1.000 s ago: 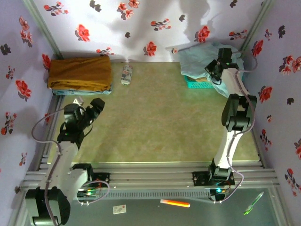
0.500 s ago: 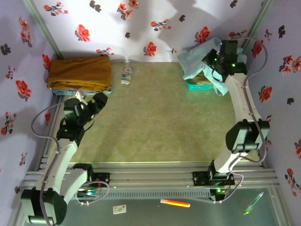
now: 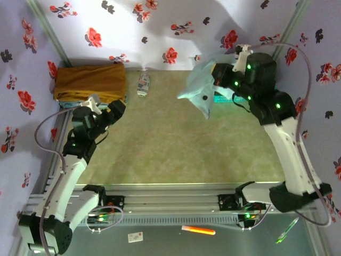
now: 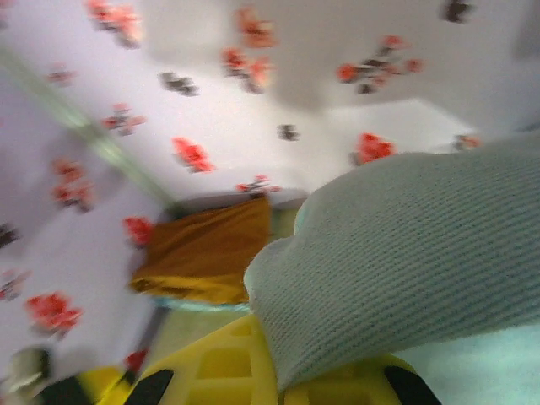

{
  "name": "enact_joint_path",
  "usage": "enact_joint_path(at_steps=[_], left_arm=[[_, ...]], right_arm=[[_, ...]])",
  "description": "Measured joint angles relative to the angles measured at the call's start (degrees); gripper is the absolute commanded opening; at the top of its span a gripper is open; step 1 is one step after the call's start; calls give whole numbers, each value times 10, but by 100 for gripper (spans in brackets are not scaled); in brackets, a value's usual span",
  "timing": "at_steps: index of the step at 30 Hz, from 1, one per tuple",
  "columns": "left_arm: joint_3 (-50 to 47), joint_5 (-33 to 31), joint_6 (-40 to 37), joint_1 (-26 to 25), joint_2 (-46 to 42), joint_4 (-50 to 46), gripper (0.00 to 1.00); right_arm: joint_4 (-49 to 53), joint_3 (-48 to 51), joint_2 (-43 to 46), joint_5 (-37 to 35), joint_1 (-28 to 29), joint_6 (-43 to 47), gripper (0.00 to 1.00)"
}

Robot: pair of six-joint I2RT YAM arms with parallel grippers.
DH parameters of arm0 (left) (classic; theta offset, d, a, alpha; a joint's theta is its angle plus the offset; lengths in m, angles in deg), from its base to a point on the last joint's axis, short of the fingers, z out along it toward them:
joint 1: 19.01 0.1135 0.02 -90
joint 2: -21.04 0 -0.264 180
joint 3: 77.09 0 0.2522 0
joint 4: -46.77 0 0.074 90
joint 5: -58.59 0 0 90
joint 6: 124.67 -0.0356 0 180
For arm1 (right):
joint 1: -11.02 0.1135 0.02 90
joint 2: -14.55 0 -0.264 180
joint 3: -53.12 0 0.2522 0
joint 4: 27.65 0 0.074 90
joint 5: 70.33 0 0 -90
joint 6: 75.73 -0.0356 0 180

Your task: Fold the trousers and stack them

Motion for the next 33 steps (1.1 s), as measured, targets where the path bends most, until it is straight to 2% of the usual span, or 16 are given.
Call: enact_joint_path(at_steps=[5, 7, 9, 10, 11, 12, 13, 16, 18, 20, 24, 29, 33], left_arm=[[1, 0, -1, -4, -27, -24, 75], [1, 0, -1, -4, -45, -37, 75], [-3, -3, -1, -5, -73, -52, 76], [-9, -5, -1, -5, -87, -57, 76], [-16, -7, -1, -5, -104, -66, 77], [-24, -9, -1, -5, -118, -76, 78], [-29, -10, -1, -6, -128, -84, 79], [-39, -15, -4, -7, -140, -124, 82], [-39, -17, -11, -9, -130, -148, 87], [-39, -26, -21, -21, -115, -172, 98], [-39, -67, -42, -74, -77, -213, 100], [-58, -146, -41, -134, -21, -228, 99], [-85, -213, -30, -148, 59, -223, 98]], right_arm=[[-21, 33, 54, 7, 118, -9, 3], [-42, 70, 45, 12, 140, -24, 4], [-73, 117, -4, 33, 151, -49, 9], [-87, 134, -34, 42, 154, -57, 13], [-101, 150, -80, 55, 157, -69, 21], [-116, 163, -136, 66, 159, -80, 38], [-124, 169, -185, 77, 160, -86, 45], [-123, 163, -328, 95, 161, -88, 59], [-104, 152, -375, 94, 158, -82, 63], [-88, 146, -375, 93, 148, -76, 68], [-86, 150, -294, 61, 105, -54, 86], [-98, 226, -148, 11, 12, -34, 92], [-100, 273, -152, 3, -71, -23, 93]])
